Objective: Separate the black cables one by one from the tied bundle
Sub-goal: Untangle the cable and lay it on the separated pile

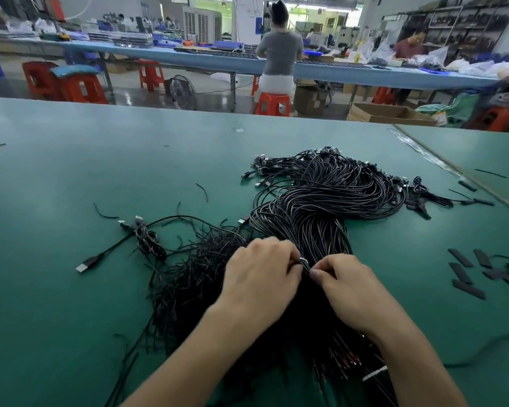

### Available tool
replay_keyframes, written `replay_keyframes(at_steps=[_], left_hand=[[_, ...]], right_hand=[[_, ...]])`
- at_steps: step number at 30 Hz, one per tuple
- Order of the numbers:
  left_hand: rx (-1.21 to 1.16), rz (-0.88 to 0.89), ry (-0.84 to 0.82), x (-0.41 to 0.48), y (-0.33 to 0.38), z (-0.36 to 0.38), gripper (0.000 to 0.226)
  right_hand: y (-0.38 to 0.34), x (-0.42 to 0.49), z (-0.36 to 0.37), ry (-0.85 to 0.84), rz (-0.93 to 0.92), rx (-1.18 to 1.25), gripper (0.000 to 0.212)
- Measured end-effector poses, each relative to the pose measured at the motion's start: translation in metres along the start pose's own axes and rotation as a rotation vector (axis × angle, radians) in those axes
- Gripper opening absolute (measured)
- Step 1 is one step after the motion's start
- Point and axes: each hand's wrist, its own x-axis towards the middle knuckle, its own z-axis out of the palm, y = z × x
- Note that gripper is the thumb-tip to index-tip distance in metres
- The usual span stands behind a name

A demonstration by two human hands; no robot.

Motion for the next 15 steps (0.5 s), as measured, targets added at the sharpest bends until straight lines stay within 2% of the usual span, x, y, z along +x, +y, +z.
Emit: replay_keyframes(at_steps=[6, 11, 15], left_hand=[[-0.036, -0.087, 0.039, 0.004, -0.007, 0.019, 0.019], [0.054, -0.021, -0.006, 0.005, -0.010, 0.026, 0.021], [0.027, -0.009, 0.012, 0.005, -0.009, 0.031, 0.015]], right_hand=[[0.004, 0.001, -0.001, -0.013, 0.005, 0.110, 0.020], [-0.002, -0.001, 0.002, -0.020, -0.052, 0.184, 0.025], [-0.004, -0.001, 0.000, -0.021, -0.093, 0.266, 0.026]])
